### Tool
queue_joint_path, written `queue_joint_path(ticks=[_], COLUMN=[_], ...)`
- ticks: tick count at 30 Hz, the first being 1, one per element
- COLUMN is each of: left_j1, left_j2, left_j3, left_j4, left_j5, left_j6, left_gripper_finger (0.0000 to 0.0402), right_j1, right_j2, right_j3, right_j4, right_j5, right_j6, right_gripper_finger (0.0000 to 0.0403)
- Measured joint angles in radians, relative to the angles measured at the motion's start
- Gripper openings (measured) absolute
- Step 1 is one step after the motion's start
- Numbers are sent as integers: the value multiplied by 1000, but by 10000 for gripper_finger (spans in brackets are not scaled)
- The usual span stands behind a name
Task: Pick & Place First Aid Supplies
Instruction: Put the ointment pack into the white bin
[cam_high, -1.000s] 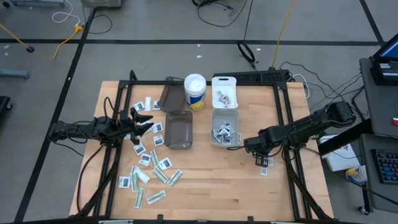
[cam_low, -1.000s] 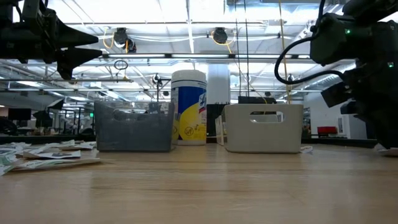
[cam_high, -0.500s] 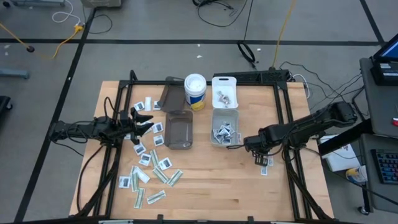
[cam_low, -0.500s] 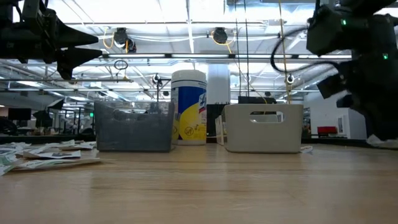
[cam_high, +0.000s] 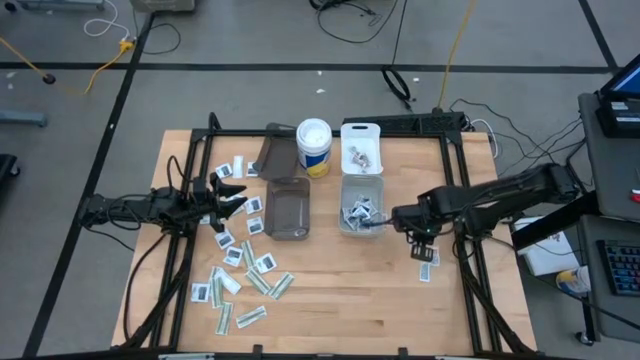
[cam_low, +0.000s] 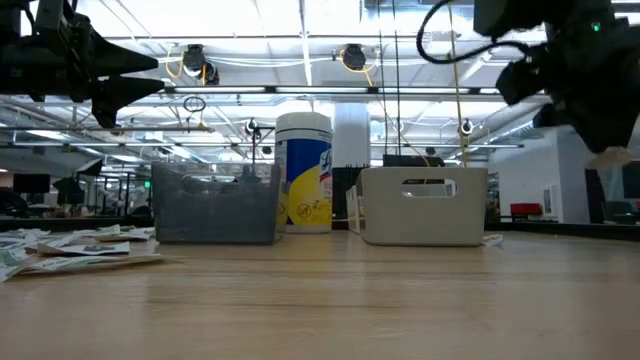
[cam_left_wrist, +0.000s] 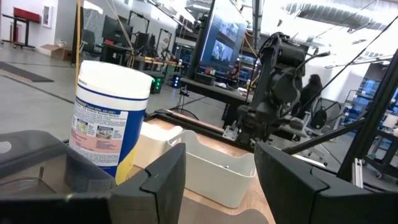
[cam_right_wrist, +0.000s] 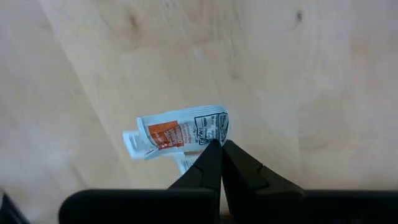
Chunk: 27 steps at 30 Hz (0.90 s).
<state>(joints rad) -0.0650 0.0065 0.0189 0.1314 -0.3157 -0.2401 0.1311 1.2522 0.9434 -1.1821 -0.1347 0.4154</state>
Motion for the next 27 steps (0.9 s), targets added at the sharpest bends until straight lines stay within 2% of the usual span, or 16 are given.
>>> queue_joint_path(ticks=[6,11,17,27], left_j1=[0,0,0,0], left_j2=[0,0,0,0], left_j3=[0,0,0,0], left_j4=[0,0,0,0], left_j5=[0,0,0,0], left_j6=[0,0,0,0], left_gripper_finger=[196,196,196,196], right_j1=[-2,-52,-215,-522], right_j2=[0,22,109,345], right_j3=[132,159,201,460], right_j4=[-142,-154,-160,-169], right_j5=[2,0,0,2], right_j6=[-35,-82,-246,-563], right_gripper_finger=[0,0,0,0])
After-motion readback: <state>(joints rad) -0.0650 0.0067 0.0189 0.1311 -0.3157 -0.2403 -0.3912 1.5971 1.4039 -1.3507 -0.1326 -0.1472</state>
